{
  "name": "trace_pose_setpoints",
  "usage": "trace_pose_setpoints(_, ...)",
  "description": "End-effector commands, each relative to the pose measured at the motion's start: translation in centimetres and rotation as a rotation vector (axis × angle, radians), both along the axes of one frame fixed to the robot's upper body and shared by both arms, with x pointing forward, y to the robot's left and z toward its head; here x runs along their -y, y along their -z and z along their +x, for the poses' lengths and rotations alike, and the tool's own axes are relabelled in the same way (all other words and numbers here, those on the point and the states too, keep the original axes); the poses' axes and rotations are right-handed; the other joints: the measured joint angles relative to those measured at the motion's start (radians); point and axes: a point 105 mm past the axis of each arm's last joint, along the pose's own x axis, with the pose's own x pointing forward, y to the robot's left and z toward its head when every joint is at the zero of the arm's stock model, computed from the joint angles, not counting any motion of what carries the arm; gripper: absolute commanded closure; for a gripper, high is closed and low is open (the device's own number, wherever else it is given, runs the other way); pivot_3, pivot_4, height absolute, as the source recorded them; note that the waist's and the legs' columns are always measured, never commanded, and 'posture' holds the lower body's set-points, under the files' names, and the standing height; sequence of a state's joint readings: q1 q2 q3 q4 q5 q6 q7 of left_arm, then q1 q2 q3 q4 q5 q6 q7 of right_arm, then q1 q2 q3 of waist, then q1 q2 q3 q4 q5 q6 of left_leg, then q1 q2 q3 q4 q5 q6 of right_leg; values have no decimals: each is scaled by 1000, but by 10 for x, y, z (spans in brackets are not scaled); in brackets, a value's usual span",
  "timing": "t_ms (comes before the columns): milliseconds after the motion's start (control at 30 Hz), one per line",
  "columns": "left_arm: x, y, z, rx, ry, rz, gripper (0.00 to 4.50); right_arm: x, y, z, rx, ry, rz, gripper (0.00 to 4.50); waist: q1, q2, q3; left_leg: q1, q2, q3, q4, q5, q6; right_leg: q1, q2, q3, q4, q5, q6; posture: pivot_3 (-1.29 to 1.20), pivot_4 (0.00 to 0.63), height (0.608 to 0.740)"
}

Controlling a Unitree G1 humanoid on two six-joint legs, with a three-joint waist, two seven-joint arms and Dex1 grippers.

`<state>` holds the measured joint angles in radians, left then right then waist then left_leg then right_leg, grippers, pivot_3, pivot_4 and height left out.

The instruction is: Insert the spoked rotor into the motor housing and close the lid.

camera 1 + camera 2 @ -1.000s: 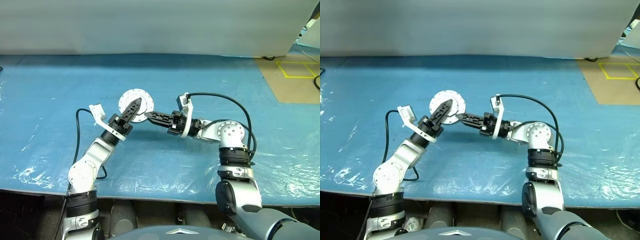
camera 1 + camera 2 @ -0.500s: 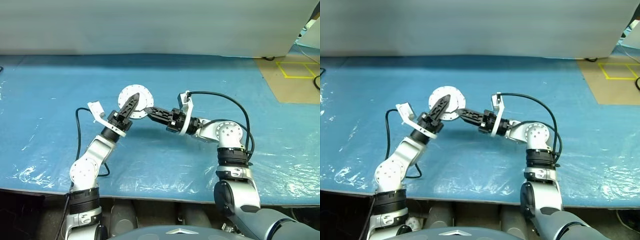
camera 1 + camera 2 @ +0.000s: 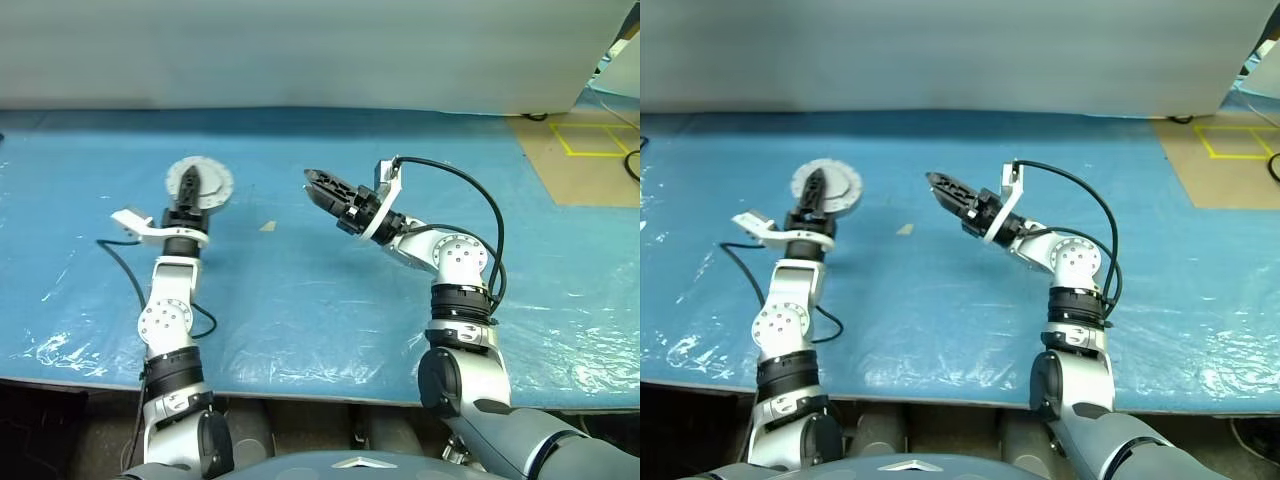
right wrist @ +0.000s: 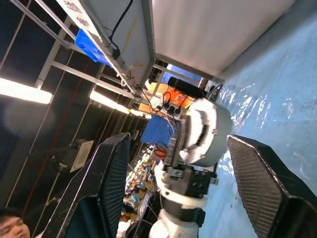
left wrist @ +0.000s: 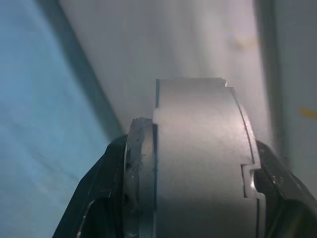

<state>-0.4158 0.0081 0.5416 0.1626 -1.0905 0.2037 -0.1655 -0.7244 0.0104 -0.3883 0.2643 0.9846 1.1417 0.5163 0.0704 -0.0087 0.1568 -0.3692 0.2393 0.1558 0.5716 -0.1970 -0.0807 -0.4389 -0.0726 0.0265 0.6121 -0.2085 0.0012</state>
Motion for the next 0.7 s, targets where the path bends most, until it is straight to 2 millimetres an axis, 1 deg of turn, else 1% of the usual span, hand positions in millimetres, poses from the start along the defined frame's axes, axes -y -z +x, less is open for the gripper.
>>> trace_pose_setpoints(33, -29, -6, 8, -17, -157, 28, 1661, -4, -17, -2, 52, -16, 36, 1209, 2, -2, 1, 0, 0, -1, 0, 0, 0, 0, 0, 0, 0, 0, 0, 0, 150, 740)
trace_pose_setpoints(100, -37, 6, 13, -76, -184, 50, 1661, -5, -17, -2, 56, -18, 35, 1209, 5, -3, 0, -1, -1, -3, 0, 0, 0, 1, 0, -1, 0, 0, 0, 0, 150, 740)
trace_pose_setpoints(133, -38, 9, 15, -86, -185, 56, 1661, -6, -18, -2, 58, -19, 35, 1209, 6, -3, 0, -1, -1, -3, 0, 0, 0, 2, 0, -2, 0, 0, 0, 0, 150, 740)
trace_pose_setpoints(367, -34, 26, 22, -132, -148, 57, 1661, -5, -20, -3, 74, -21, 34, 1209, 12, -4, 0, -2, -1, -5, 1, 0, 0, 2, 0, -3, 0, 0, 0, 0, 150, 740)
trace_pose_setpoints(500, -36, 32, 21, -162, -160, 85, 1661, -5, -19, -4, 76, -24, 26, 1209, 13, -4, 0, -2, -1, -5, 2, 0, -1, 2, -1, -3, 2, 0, 0, 0, 150, 740)
trace_pose_setpoints(700, -49, 44, 14, -232, -241, 127, 1661, -7, -17, -5, 82, -28, 16, 1209, 9, -4, 0, 0, 0, -5, 2, 0, -1, 3, -1, -3, 3, 0, 0, 0, 150, 740)
